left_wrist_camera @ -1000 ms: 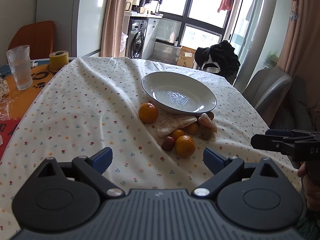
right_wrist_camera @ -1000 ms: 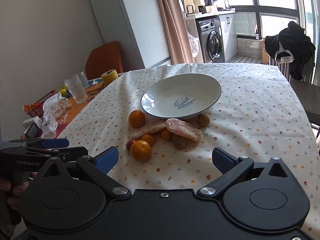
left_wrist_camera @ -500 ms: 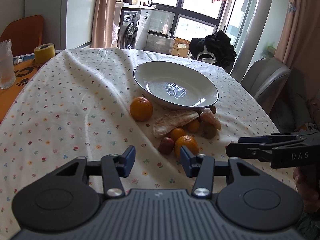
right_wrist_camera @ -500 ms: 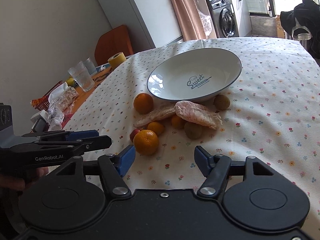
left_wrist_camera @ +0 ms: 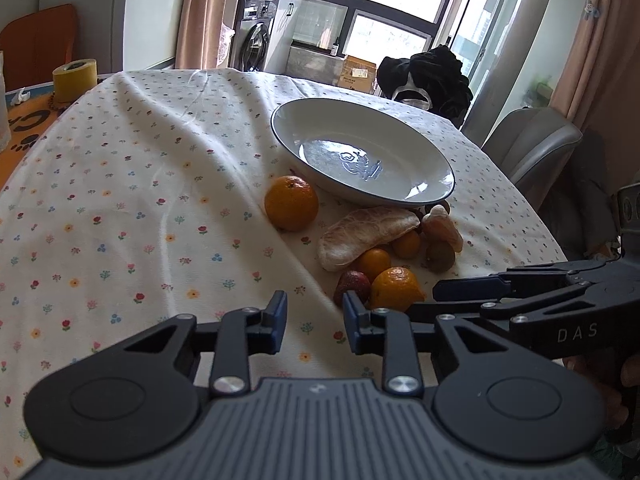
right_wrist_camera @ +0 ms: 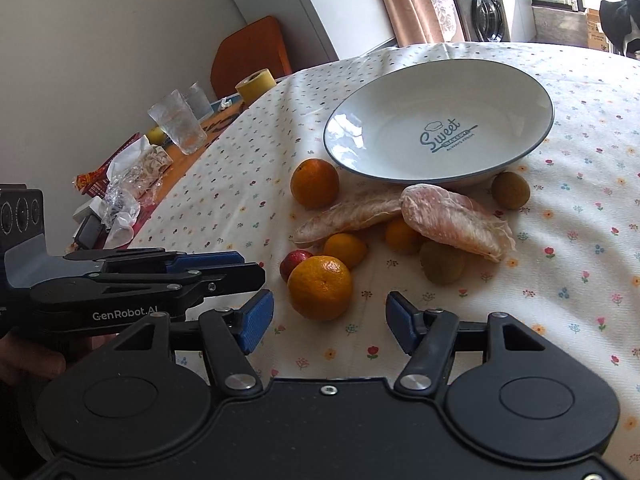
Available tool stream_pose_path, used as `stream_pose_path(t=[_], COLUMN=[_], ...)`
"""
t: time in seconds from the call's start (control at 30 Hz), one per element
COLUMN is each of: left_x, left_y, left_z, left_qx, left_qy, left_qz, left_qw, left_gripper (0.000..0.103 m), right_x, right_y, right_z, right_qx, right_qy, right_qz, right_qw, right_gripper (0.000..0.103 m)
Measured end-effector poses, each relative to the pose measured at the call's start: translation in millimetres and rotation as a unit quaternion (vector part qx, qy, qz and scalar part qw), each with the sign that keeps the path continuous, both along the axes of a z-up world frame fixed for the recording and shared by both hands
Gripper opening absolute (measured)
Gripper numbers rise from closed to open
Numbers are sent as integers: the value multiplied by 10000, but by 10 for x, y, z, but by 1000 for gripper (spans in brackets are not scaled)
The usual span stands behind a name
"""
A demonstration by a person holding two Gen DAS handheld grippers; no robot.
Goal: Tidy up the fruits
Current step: 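Grasp a mandarin orange with the right gripper while the left gripper grasps the dark red plum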
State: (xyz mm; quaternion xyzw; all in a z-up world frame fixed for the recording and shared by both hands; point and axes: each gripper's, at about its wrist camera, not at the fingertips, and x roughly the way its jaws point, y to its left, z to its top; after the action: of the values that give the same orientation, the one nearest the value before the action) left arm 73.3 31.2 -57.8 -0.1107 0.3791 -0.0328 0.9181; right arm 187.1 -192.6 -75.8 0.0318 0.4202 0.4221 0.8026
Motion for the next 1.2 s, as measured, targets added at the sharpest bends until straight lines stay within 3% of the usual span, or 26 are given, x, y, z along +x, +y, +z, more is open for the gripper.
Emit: stream_pose_path(t=[0.07,0.17,0.53,0.83,0.9,0.97,1.2], left_x=[29,71,192,247,236,223,95], left_y=[20,19,-86,-251,-281,-291,-396], left_z=[3,-7,-27,-109,-122,-123,93], left_qx=[-47,-75,-133,70,186,246,373], left_qy=[-3,46,51,70,18,-74,-367], left_qz=[-47,-114,-312,-381,-366,-245,-84], left_qw=[10000,9999,9994,9992,9992,9994,9986], left_gripper=[29,29,29,29,29,21,21], right_x=[26,73,117,83,64,31,-5], right_y=[50,108,-65,-211,-231,-243,-357], right_z=[-11,-61,-16,57,69,88,193], right_qx=[20,-7,102,87,126,143,348], right_qy=[-4,82,122,-42,-51,-113,-270], right_qz=[57,131,-16,-189,-212,-178,-144], right_qw=[10000,9999,9999,9998,9997,9997,9989], right_gripper=[62,37,36,36,36,36,36])
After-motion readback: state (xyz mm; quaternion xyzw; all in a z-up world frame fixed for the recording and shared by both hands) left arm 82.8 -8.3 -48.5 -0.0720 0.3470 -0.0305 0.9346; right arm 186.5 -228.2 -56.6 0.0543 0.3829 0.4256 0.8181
